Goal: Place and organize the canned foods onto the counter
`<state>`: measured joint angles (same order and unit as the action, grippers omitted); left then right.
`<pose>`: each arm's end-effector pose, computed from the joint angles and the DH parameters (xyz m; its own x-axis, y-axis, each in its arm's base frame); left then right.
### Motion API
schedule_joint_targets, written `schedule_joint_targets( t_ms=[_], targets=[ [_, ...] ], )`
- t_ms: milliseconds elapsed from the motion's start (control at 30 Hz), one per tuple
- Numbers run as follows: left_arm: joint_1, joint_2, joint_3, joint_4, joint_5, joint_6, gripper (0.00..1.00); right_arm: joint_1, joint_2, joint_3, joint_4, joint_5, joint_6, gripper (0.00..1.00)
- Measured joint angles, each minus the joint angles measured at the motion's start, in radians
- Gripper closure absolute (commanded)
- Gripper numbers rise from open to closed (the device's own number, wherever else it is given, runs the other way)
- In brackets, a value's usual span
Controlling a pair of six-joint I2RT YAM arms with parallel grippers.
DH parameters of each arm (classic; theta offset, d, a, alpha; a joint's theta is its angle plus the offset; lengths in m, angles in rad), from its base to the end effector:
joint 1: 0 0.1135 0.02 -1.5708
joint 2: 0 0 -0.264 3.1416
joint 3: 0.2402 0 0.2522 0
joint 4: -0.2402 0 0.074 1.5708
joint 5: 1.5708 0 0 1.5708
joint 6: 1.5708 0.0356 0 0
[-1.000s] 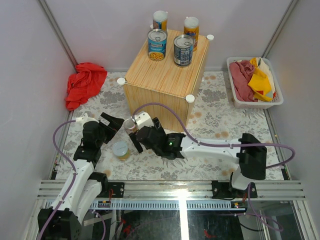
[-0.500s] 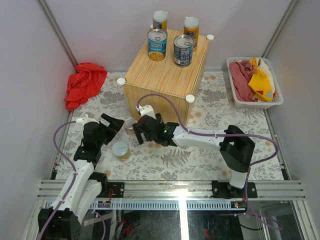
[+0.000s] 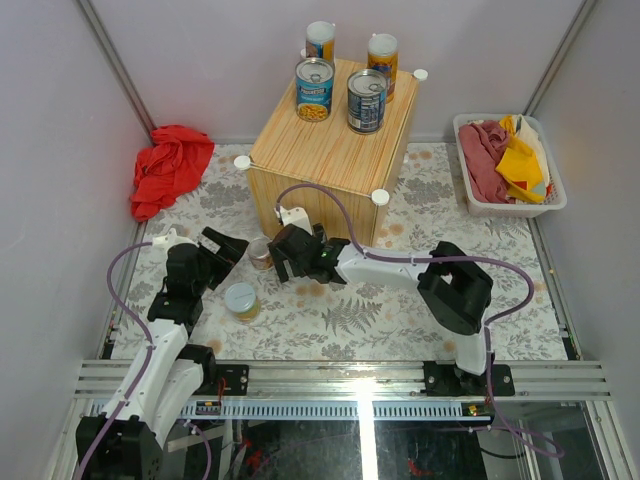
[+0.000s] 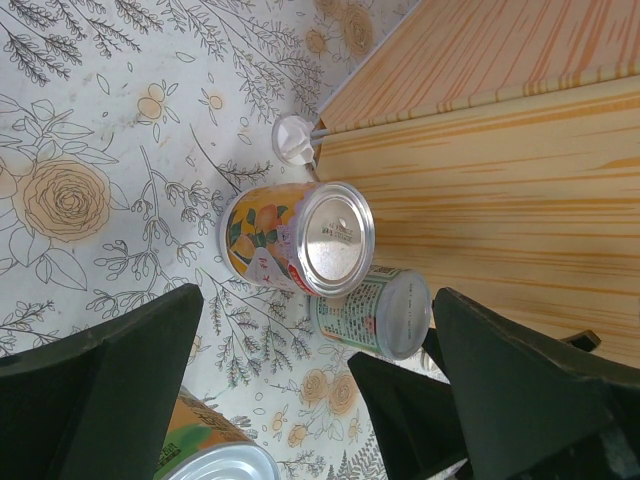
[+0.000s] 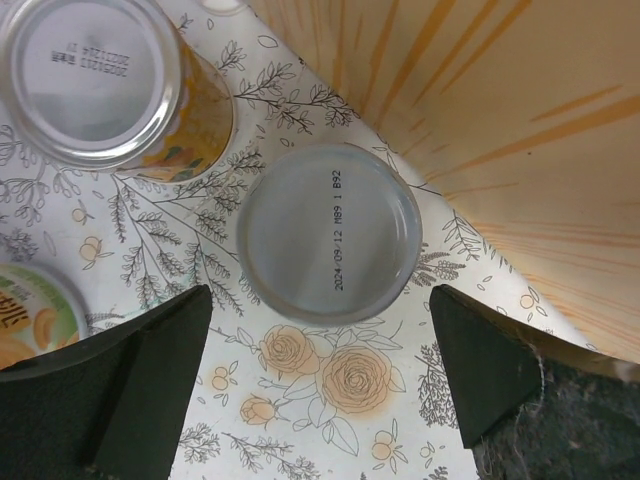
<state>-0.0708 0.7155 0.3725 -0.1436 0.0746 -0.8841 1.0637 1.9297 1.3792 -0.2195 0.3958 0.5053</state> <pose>0.1678 -0.0146 0.2096 -0.4011 -0.7447 -0.5335 -0.2743 0.6533 -0.7057 0.2206 0.3689 0.2093 -0.6212 -0.1984 -0.7581 -0.4245 0.8984 0.1127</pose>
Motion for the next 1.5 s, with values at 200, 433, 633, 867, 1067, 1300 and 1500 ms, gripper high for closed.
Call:
schedule_joint_targets(
  t_ms=[200,433,633,867,1067,1300,1500],
  targets=[
    [0.0,-0.001,-0.004,0.0,-0.001,0.0,0.0,-0.019,0.038,0.014,0.016,-0.021,-0.002,0.03],
    [0.0,-0.005,-0.009,-0.006,-0.001,0.0,0.0,-0.031,0.071,0.047,0.032,-0.044,-0.016,0.05],
    [0.0,-0.021,-0.009,-0.014,-0.001,-0.001,0.0,-0.031,0.098,0.065,0.044,-0.048,-0.034,0.17],
    [0.0,-0.041,-0.009,-0.023,-0.002,-0.001,0.0,-0.035,0.1,0.065,0.045,-0.067,-0.054,0.8],
    [0.0,-0.065,-0.009,-0.036,-0.002,-0.006,0.0,-0.037,0.077,0.04,0.045,-0.087,-0.053,0.96],
    [0.0,-0.079,-0.009,-0.035,0.0,-0.032,0.0,-0.046,-0.032,-0.026,-0.006,-0.18,-0.031,1.0],
    [0.0,-0.08,0.012,-0.026,0.015,-0.073,0.0,-0.048,-0.223,-0.036,-0.018,-0.286,0.03,1.0]
  ],
)
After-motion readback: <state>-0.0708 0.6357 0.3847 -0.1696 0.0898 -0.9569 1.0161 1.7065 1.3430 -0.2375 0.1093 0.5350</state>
